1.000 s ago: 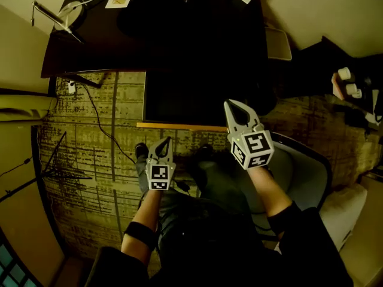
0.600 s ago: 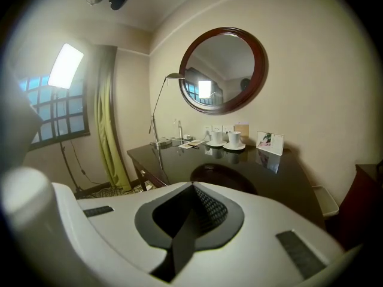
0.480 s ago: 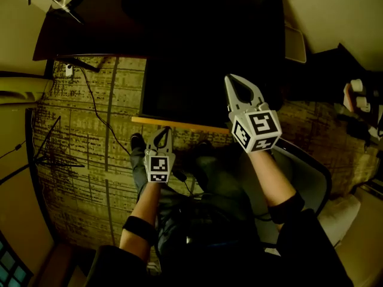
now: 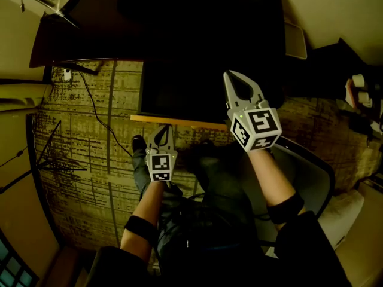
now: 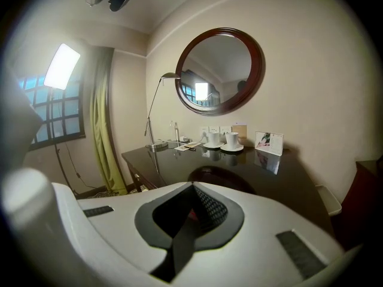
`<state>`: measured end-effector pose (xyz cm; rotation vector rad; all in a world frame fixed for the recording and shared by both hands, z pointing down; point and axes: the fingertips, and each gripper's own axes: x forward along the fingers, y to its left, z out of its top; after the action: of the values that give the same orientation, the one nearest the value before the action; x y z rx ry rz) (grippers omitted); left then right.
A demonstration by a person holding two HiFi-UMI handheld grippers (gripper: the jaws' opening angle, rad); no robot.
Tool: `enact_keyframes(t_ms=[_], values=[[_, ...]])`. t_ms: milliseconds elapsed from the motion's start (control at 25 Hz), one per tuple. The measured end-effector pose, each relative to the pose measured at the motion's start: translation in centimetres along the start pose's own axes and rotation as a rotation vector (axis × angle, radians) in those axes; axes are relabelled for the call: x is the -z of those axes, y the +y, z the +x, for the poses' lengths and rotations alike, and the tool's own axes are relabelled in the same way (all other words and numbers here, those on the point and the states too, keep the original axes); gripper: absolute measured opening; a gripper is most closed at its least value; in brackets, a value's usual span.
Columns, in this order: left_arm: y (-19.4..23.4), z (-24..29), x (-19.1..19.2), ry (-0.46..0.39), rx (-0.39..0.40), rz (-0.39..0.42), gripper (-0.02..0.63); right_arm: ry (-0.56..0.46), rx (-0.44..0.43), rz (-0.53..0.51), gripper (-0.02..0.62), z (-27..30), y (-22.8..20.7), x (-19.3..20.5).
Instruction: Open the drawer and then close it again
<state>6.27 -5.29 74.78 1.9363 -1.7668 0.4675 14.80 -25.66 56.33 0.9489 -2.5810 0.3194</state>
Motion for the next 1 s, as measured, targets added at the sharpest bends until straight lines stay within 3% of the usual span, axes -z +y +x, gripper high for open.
enact_keyframes(t_ms=[760, 1000], values=[[4.2, 12.2, -8.9, -0.076, 0.025, 0.070, 0.000, -0.013, 0.072, 0.034, 0.000, -0.4, -3.0, -0.1], [5.3, 15.3, -10.9, -0.080, 0.030, 0.036, 0.000, -0.015, 0.103, 0.051, 0.000, -0.5, -4.2, 0.0]])
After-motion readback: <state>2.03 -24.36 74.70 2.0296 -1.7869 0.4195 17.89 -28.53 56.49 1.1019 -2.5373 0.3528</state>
